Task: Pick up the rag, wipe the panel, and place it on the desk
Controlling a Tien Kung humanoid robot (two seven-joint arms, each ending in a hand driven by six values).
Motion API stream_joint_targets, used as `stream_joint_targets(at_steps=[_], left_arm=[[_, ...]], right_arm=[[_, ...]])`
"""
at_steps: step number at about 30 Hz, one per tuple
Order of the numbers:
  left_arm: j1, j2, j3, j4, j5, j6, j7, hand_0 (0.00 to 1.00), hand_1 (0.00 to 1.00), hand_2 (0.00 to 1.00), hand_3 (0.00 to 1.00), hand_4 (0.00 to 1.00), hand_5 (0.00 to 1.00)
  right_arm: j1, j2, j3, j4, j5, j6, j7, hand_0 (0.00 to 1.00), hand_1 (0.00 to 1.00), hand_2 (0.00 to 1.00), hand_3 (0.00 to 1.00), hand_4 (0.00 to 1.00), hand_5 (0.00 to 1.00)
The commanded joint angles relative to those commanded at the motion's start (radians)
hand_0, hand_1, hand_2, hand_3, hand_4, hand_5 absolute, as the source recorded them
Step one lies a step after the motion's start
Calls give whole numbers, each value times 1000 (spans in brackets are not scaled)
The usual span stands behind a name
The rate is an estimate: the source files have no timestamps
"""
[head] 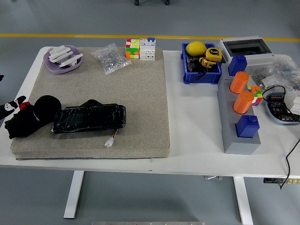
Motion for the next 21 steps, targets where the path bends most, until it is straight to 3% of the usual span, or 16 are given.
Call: stream_joint_targets(at_steps=[7, 21], left_arm=[[-31, -2, 33, 7, -1, 3, 5, 867, 874, 797, 792, 998, 581], [-56, -33, 48, 12, 25, -1, 15, 867, 872, 791, 790, 998, 573]], right_arm=[[-11, 22, 17, 0, 4, 9, 9, 762, 663, 671, 613, 998, 480], [-21, 39, 31, 0, -9, 16, 13, 762, 664, 671, 612, 998, 479]])
